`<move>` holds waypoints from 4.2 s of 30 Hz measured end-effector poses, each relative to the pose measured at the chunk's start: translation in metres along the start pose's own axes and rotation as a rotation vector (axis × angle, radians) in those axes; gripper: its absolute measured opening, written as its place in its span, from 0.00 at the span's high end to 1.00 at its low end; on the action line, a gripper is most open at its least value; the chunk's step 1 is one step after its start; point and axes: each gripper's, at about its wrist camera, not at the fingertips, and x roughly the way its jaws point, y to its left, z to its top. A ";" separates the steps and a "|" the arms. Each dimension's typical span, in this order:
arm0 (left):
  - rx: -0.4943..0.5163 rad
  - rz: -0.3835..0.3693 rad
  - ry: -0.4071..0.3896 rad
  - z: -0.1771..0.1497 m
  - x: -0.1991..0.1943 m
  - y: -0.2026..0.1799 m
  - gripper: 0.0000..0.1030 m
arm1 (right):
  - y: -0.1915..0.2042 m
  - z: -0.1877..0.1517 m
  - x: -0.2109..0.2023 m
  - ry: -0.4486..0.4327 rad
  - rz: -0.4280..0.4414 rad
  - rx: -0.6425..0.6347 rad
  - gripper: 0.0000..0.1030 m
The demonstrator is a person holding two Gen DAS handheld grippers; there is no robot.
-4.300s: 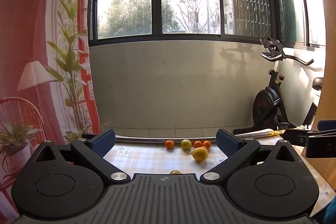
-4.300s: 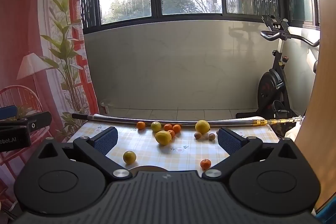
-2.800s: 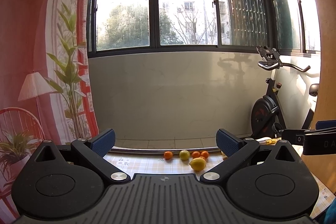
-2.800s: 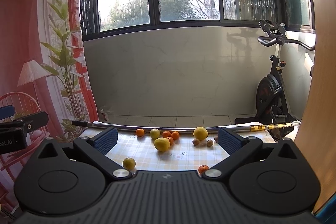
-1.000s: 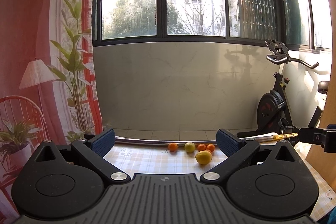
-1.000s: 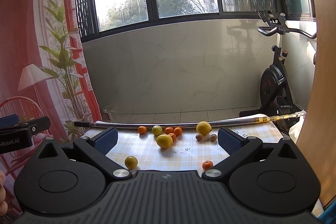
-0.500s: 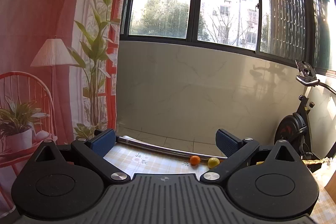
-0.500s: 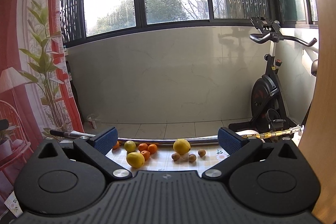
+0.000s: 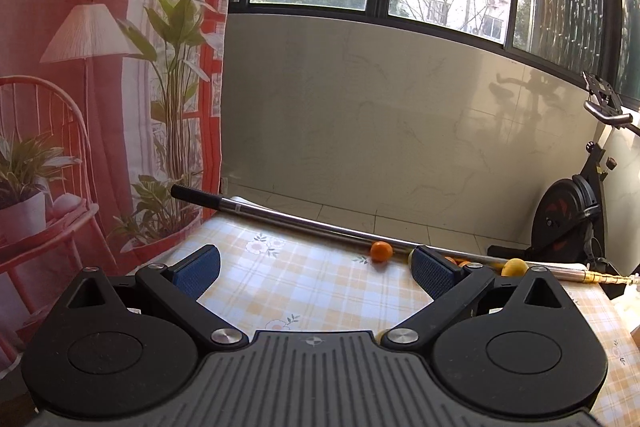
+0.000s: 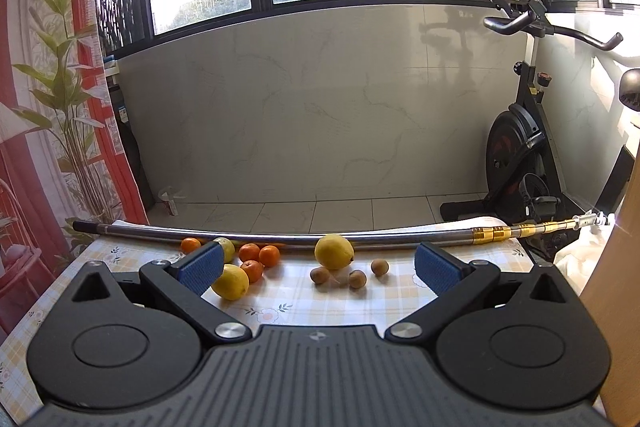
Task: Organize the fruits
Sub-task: 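Close the right tool on the small tangerine while the left tool approaches the yellow-green grapefruit, then close the left tool around the yellow-green grapefruit, then carry the grapefruit in the left tool over the cream plate while the right tool carries the tangerine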
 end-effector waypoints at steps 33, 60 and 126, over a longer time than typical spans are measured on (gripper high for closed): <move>0.104 0.057 0.170 -0.031 0.055 -0.007 0.04 | -0.007 -0.098 0.145 0.382 0.030 -0.132 0.51; 0.051 -0.137 0.268 -0.042 0.086 -0.012 0.05 | 0.025 -0.102 0.111 0.294 0.085 -0.076 0.64; 0.215 -0.409 0.352 -0.099 0.070 -0.034 0.53 | 0.061 -0.122 0.061 0.288 0.126 -0.001 0.64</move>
